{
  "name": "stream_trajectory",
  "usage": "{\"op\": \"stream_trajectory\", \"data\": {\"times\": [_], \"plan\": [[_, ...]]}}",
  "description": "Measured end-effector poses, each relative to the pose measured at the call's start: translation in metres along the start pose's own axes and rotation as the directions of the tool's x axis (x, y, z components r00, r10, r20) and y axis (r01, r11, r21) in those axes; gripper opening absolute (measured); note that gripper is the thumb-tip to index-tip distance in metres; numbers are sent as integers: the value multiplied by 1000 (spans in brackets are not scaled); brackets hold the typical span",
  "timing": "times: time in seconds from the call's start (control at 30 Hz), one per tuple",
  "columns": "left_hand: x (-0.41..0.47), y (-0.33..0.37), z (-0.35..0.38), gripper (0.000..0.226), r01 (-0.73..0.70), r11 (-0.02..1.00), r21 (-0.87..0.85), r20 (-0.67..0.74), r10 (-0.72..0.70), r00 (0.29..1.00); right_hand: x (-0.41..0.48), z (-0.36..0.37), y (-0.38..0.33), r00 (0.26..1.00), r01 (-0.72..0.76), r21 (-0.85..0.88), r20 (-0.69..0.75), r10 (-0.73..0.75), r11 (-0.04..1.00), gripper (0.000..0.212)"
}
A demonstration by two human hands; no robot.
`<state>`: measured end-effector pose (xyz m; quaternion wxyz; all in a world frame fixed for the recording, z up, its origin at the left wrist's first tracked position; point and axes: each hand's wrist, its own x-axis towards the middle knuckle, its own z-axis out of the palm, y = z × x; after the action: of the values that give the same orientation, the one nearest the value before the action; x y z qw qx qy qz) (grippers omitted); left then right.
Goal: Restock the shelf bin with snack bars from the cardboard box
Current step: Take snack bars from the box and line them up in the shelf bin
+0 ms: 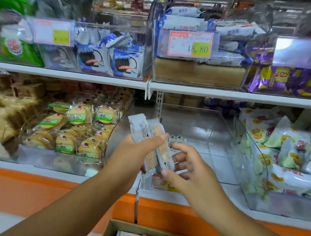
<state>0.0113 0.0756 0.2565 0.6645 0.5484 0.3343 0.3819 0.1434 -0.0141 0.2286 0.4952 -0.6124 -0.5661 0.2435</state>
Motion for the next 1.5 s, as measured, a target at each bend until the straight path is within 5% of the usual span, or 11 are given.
{"op": "stream_trajectory", "data": {"times": [0.07, 0.3, 0.6, 0.8, 0.93, 1.13, 1.4, 1.5], "plan": [[-2, -5, 1, 47, 46, 999, -14, 39, -45, 998, -2, -6, 5, 1000, -10, -26, -26, 9, 1000, 46], [4, -18, -6, 23, 90, 988, 127, 108, -104, 989, -12, -29, 22, 998, 62, -311, -8, -68, 948, 41], [13, -24, 1, 20, -3, 952, 306, 75, -20, 997, -14, -38, 27, 967, 223, -439, -17, -256, 871, 46], [18, -22, -2, 19, -84, 972, 219, 120, 58, 991, -9, -41, 27, 998, -67, -42, -19, 66, 997, 38], [21, -20, -5, 23, -133, 963, 236, 165, 95, 982, -9, -40, 21, 995, -84, 159, -39, 91, 984, 31], [24, -21, -5, 32, -63, 989, 136, 154, 42, 987, -10, -41, 29, 991, 64, -186, -106, -85, 980, 41], [30, -22, -7, 29, -67, 979, 190, 85, 51, 995, -7, -38, 31, 982, 186, -323, 54, -178, 928, 49], [33, -20, -10, 24, -152, 935, 321, -13, 165, 986, 3, -39, 33, 977, 182, -346, -45, -210, 920, 40]]}}
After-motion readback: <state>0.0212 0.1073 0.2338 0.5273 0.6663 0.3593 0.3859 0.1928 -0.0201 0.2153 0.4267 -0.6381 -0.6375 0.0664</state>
